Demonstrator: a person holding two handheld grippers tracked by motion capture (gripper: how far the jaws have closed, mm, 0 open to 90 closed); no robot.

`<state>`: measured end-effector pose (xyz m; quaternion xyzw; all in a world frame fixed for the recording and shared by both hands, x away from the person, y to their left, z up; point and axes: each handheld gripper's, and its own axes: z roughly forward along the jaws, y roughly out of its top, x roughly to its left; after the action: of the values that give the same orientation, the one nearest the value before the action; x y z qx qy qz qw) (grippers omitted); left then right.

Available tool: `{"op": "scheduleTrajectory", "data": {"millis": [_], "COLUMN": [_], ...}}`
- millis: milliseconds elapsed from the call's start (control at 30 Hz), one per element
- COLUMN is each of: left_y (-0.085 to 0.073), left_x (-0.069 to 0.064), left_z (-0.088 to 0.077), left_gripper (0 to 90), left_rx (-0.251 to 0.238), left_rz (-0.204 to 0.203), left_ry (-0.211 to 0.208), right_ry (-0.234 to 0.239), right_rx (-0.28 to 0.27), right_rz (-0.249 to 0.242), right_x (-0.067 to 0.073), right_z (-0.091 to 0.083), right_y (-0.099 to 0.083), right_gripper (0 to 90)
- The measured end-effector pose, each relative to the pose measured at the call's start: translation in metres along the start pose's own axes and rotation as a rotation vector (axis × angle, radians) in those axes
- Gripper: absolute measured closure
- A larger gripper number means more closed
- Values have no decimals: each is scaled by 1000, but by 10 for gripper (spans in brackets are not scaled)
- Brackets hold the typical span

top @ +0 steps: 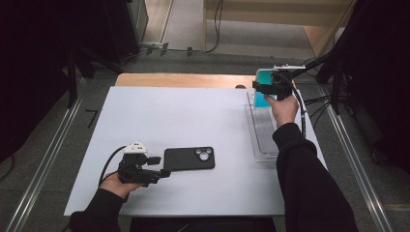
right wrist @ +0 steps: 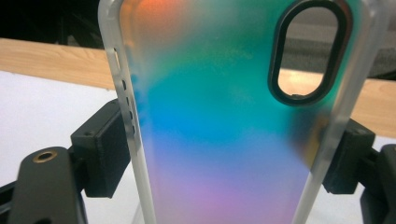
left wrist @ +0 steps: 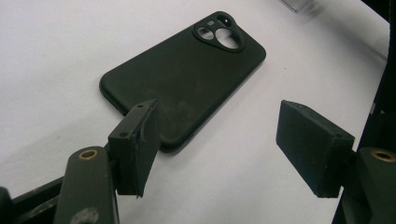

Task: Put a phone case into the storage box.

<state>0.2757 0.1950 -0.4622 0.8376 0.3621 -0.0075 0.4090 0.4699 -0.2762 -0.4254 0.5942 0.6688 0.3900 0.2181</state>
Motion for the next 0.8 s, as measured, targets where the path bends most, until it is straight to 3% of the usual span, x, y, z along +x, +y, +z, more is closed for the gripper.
{"op": "scheduleTrajectory", "data": {"millis": [367,433,533,667,800], "left_y": [0,0,0,0,0], "left_x": [0,0,0,0,0], "left_z": [0,0,0,0,1], "left_gripper": [304,304,304,304,304], "left_rx": [1,1,1,3,3], "left_rz": [-1,-1,2,0,-1], "left_ry": [-1,-2,-2,-3,-5], "right_ry": [-27,-50,-47,-42,-47], "right_rx": [39,31,35,23,49], "right_rz": [32,17,5,27,26], "right_x": [-4,-2,-1,-3,-4], "right_z": [28,31,34,34,37], "right_y": [-10,-11,-12,-11,-11], "right_gripper": [159,159,149,137,85]}}
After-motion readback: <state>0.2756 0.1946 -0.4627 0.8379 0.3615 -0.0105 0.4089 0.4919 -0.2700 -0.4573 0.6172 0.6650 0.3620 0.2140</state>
